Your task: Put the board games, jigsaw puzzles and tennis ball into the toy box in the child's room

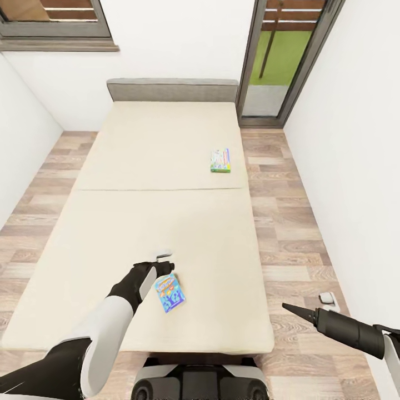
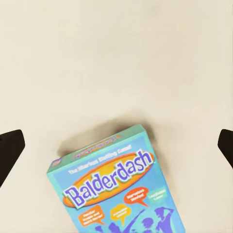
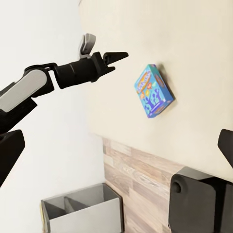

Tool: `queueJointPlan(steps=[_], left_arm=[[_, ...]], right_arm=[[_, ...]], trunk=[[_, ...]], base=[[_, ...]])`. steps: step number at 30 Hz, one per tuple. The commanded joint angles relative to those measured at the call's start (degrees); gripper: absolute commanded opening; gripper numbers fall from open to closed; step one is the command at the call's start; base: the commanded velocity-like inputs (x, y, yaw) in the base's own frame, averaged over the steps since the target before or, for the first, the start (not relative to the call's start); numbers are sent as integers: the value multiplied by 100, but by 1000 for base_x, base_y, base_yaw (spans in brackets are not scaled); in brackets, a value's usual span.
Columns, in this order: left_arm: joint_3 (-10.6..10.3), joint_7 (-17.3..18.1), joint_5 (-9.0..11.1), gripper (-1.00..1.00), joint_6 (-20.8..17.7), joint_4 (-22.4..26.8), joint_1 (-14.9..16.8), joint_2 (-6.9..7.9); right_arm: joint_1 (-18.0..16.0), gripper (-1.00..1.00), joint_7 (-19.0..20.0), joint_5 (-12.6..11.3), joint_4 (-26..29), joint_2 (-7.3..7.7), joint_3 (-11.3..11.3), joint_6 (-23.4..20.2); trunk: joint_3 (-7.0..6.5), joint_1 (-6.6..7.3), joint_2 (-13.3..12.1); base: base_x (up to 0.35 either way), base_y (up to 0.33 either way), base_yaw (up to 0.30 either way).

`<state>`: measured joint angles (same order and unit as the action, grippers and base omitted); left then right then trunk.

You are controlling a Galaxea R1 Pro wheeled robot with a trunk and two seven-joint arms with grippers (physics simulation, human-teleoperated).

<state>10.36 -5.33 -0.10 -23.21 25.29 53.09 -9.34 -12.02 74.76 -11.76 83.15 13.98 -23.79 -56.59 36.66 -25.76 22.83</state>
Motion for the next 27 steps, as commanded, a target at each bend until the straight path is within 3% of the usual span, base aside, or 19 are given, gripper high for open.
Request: queueJointPlan(steps=[1,27], left_arm=[[25,-12,1,100,-33,11,1,-8],[7,-8,7,100,62,211,1,-36]], right_arm=[[-2,100,10,-9,-1,-1,-2,-32],[-1,100,-3,10,-54,-22,5,-12]], trunk=[[17,-3,9],[261,-3,9]], base=[[0,0,0],[0,0,0]])
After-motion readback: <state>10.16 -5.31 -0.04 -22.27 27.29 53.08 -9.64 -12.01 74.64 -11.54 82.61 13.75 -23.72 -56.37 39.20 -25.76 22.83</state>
